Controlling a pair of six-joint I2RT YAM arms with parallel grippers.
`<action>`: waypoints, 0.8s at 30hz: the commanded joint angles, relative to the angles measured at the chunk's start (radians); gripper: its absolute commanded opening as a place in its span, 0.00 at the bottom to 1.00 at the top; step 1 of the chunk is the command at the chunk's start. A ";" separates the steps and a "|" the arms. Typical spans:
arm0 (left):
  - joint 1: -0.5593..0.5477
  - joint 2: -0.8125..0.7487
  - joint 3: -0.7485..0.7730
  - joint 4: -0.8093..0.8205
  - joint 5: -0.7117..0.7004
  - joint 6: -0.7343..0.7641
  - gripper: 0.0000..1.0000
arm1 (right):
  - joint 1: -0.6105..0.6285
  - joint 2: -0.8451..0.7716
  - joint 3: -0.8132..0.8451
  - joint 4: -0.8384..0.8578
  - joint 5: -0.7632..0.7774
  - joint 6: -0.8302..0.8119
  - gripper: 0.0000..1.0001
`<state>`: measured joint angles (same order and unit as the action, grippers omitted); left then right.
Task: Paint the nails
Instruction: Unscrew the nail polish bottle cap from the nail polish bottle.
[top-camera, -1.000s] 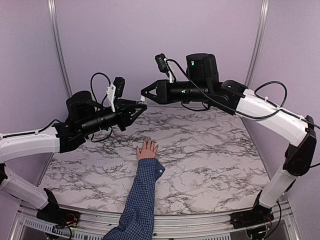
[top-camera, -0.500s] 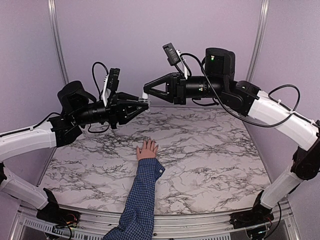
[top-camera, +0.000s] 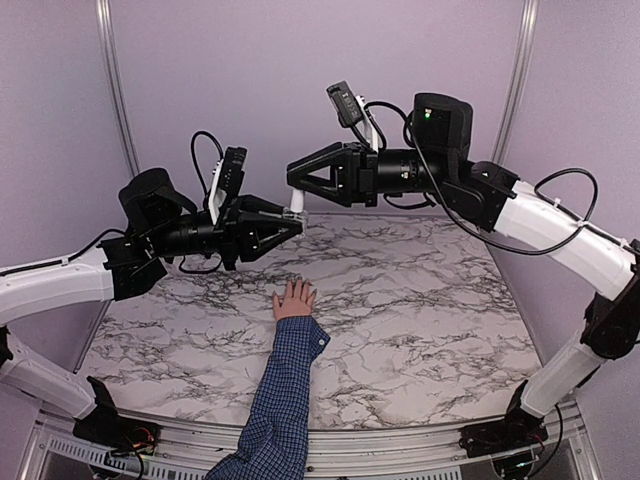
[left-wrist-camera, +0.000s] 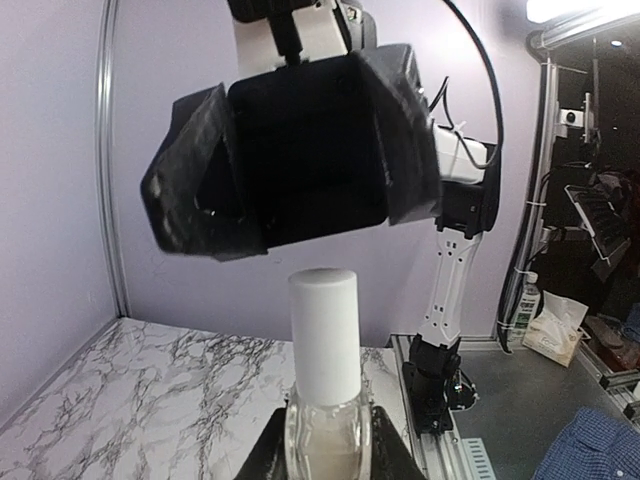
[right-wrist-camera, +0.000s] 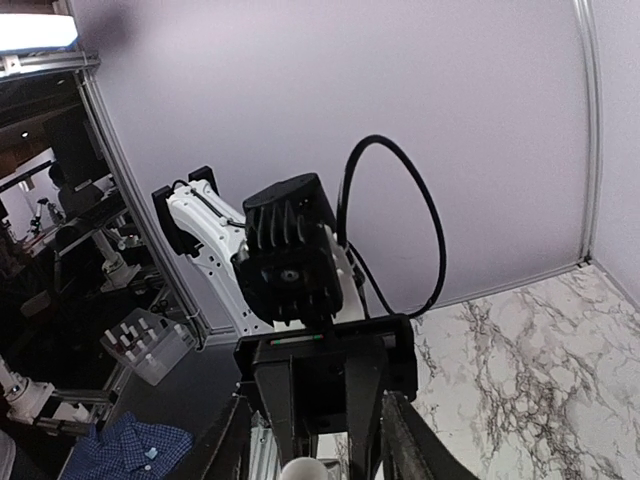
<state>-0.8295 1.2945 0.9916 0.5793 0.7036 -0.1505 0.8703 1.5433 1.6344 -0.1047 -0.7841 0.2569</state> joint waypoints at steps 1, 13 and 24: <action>-0.005 -0.039 -0.042 0.006 -0.181 0.051 0.00 | -0.011 -0.007 0.033 -0.003 0.086 0.056 0.51; -0.015 -0.019 -0.064 -0.029 -0.494 0.101 0.00 | 0.015 0.077 0.149 -0.241 0.479 0.207 0.53; -0.040 0.005 -0.059 -0.062 -0.636 0.180 0.00 | 0.092 0.204 0.316 -0.421 0.735 0.278 0.47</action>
<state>-0.8623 1.2907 0.9329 0.5205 0.1299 -0.0135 0.9432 1.7336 1.8961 -0.4500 -0.1772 0.4850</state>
